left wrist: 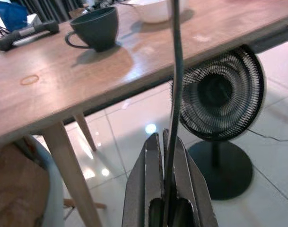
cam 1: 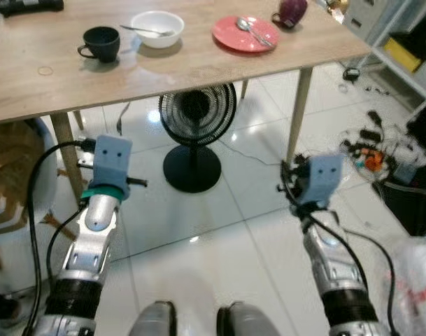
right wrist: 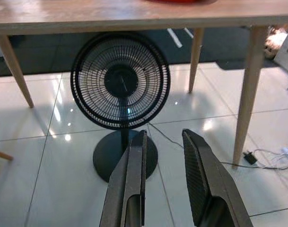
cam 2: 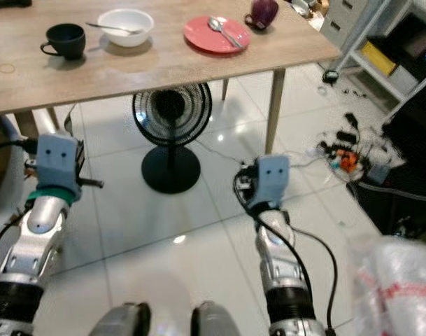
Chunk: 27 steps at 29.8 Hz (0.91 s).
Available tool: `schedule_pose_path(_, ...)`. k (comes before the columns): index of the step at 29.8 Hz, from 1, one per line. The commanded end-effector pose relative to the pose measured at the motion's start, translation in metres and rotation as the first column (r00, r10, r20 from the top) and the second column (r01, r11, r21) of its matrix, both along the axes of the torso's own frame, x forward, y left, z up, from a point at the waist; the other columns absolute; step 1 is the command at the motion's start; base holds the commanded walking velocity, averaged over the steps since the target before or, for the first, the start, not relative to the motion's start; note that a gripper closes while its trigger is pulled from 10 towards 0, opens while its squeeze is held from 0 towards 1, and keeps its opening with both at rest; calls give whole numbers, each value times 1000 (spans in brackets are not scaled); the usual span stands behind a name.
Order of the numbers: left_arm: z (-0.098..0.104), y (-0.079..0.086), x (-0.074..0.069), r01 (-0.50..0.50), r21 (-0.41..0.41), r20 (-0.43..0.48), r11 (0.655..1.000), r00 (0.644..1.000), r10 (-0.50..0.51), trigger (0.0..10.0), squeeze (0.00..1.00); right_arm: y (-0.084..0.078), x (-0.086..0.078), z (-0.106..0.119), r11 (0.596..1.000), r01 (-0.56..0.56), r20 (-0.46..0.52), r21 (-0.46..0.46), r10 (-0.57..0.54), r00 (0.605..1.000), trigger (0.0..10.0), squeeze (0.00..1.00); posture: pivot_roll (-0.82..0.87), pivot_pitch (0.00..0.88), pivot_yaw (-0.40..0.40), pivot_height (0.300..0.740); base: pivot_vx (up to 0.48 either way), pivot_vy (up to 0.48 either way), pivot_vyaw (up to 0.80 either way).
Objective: Setting the table
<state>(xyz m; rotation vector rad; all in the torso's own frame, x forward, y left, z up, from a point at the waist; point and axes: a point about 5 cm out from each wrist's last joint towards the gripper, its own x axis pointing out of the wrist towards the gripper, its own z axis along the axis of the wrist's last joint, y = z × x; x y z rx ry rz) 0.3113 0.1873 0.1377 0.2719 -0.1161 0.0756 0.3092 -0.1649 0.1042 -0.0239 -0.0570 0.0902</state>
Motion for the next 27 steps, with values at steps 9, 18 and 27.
schedule_pose_path(9,28,-5,2,25,22,84,999,996,-27,10000,0,1,8,45,996,18,139,89,-30,990,10000,0,-77,82,26,740,467,0,0)
schedule_pose_path(18,38,-3,5,32,16,96,999,995,-34,10000,0,4,8,58,995,7,168,103,-24,985,10000,0,-77,83,24,740,467,0,0)
schedule_pose_path(27,43,-3,6,38,23,104,999,994,-40,10000,0,5,7,59,994,5,161,105,-22,987,10000,0,-77,85,25,740,465,0,0)
